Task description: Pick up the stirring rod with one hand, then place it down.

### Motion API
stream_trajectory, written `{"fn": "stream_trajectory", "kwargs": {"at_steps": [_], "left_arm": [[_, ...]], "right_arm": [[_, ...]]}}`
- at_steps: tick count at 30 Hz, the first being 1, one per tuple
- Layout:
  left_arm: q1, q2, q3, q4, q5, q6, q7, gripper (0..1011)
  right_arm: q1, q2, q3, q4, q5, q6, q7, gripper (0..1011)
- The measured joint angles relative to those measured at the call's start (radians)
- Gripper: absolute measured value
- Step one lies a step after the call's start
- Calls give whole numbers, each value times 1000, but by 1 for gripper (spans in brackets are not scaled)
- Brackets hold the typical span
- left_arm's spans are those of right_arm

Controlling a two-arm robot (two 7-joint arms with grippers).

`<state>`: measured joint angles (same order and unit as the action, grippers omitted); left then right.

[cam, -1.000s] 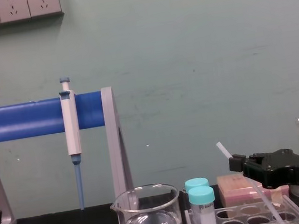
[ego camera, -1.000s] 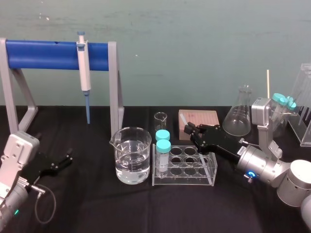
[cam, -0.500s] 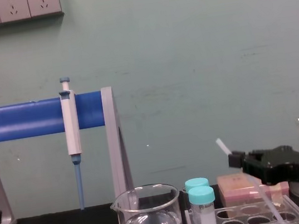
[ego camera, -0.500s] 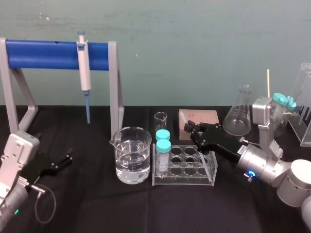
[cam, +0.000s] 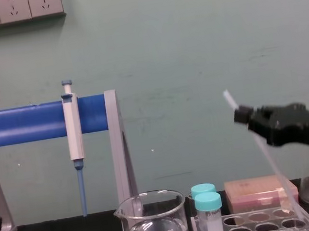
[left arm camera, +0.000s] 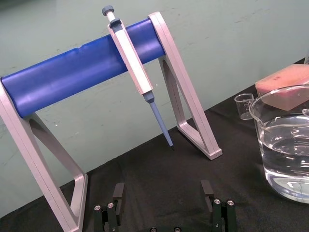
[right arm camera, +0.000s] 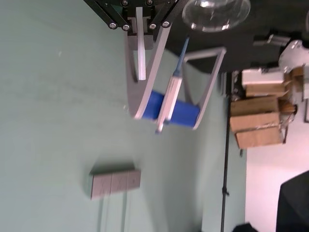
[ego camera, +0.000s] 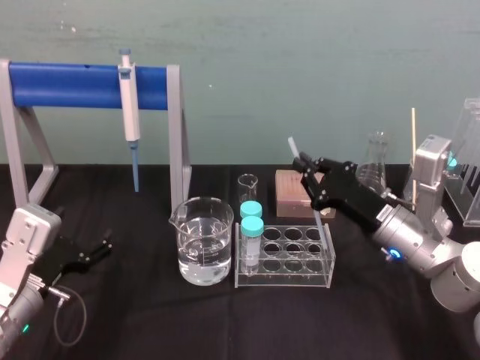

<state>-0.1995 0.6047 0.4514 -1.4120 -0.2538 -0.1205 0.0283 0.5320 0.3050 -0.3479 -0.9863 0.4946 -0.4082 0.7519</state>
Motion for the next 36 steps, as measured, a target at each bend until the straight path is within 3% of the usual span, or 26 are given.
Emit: {"fn": "stream_trajectory", "kwargs": {"at_steps": [9, 19, 25, 36], "left_arm": [[0, 0, 0, 0, 0, 0, 0, 1000], [0, 0, 0, 0, 0, 0, 0, 1000], [0, 0, 0, 0, 0, 0, 0, 1000], [0, 0, 0, 0, 0, 0, 0, 1000]], "right_arm": [[-47, -5, 47, -92, -63, -155, -89, 64], [-92, -32, 96, -106, -110, -285, -131, 64], [-126, -46, 126, -111, -114, -319, -147, 64], [-187, -63, 167, -138, -132, -321, -178, 64]]}}
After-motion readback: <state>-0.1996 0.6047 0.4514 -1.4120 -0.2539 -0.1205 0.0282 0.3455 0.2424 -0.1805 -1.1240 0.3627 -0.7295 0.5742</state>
